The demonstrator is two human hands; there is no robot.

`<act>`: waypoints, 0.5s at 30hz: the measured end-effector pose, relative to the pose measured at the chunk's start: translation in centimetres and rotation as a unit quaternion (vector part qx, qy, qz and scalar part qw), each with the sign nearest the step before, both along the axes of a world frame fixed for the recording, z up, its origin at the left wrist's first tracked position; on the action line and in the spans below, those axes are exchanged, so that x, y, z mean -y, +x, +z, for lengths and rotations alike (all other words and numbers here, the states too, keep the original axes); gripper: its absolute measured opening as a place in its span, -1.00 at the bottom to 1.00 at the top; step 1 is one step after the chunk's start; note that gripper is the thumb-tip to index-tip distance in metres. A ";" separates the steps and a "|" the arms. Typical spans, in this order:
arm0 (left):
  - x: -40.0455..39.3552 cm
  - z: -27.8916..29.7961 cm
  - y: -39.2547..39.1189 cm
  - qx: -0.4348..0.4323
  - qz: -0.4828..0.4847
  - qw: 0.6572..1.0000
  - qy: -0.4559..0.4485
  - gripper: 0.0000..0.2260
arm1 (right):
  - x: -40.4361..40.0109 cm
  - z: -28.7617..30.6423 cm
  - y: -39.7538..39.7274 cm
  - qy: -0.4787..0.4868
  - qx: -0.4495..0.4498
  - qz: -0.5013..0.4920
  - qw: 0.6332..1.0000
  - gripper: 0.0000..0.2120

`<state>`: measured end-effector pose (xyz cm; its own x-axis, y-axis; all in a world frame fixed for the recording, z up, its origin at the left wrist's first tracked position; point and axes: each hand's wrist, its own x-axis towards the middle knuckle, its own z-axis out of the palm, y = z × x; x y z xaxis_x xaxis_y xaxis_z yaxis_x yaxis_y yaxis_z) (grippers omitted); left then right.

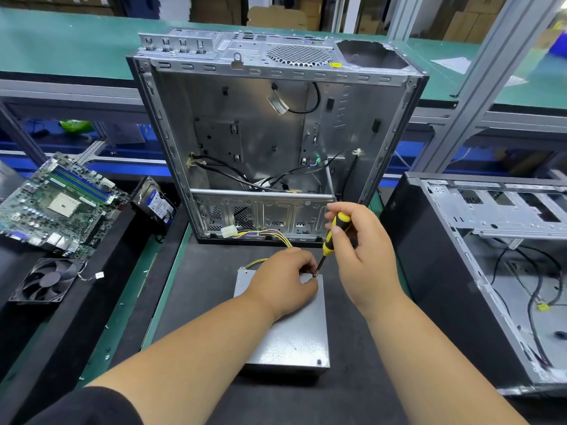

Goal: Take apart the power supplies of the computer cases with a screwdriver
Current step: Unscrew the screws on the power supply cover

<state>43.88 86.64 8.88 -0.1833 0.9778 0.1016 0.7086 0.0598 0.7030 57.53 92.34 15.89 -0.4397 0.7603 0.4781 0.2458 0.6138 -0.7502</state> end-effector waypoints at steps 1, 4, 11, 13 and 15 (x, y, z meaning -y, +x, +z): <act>0.0 0.0 0.0 -0.001 0.000 1.000 -0.001 -0.91 | 0.0 0.1 0.0 0.013 0.004 -0.003 1.000 -0.77; 0.1 0.0 0.0 0.003 0.001 1.000 -0.003 -0.91 | -0.3 0.4 -0.1 0.068 0.015 -0.027 0.997 -0.83; 0.0 0.0 0.0 -0.006 -0.002 1.000 -0.001 -0.87 | -0.5 0.8 0.0 0.074 0.044 -0.031 0.996 -0.71; 0.0 0.0 0.0 -0.006 -0.002 1.000 -0.001 -0.86 | -0.6 0.7 0.2 0.070 0.052 -0.007 0.996 -0.61; 0.0 -0.1 0.0 -0.005 0.000 1.000 -0.001 -0.87 | -0.4 0.5 0.2 0.032 0.047 0.008 0.998 -0.58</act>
<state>43.83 86.65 8.80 -0.1825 0.9780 0.1011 0.7150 0.0615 0.6964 57.73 92.71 16.36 -0.4967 0.7224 0.4811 0.3033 0.6638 -0.6836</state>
